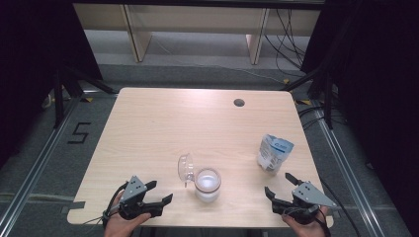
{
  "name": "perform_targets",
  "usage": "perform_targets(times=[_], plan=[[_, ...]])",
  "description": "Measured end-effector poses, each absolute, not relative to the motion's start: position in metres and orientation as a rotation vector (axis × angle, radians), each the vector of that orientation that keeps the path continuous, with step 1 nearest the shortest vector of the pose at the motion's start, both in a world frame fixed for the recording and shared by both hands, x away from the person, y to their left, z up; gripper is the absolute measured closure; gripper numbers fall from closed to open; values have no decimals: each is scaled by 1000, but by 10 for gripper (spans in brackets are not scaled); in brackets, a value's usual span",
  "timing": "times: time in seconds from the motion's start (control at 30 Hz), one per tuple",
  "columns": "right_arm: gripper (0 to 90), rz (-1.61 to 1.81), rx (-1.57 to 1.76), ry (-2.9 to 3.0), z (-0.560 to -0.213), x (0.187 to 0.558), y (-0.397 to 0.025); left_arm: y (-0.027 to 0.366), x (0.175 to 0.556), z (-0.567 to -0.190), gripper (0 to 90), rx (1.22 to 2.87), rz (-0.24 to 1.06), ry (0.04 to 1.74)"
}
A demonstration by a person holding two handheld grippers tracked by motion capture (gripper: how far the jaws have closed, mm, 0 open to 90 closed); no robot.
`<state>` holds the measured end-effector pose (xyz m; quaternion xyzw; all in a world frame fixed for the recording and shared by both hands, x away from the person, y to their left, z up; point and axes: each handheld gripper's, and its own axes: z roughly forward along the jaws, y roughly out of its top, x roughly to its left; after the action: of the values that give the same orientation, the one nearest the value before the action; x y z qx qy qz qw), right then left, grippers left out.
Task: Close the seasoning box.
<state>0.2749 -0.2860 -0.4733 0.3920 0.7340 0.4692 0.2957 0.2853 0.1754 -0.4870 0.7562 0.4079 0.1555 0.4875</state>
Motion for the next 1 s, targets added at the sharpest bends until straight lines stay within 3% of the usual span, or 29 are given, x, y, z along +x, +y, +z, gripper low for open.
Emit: perform_targets(times=[0.37, 0.4, 0.43, 0.63, 0.73, 1.0], plan=[[178, 1253, 1041, 1975, -473, 266, -284, 174, 292, -472, 524, 1799, 406, 957], [179, 1248, 1046, 1983, -473, 265, -283, 173, 293, -470, 632, 1802, 405, 932], [179, 1247, 1046, 1984, -474, 265, -283, 172, 294, -468, 674, 1795, 405, 923], [180, 1239, 1014, 2010, -475, 263, -280, 164, 300, -460, 840, 1805, 424, 891], [183, 1245, 1014, 2022, -476, 262, -278, 161, 303, -458, 888, 1805, 430, 888], [188, 1230, 1012, 2030, -476, 262, -277, 154, 305, -452, 895, 1799, 432, 860]])
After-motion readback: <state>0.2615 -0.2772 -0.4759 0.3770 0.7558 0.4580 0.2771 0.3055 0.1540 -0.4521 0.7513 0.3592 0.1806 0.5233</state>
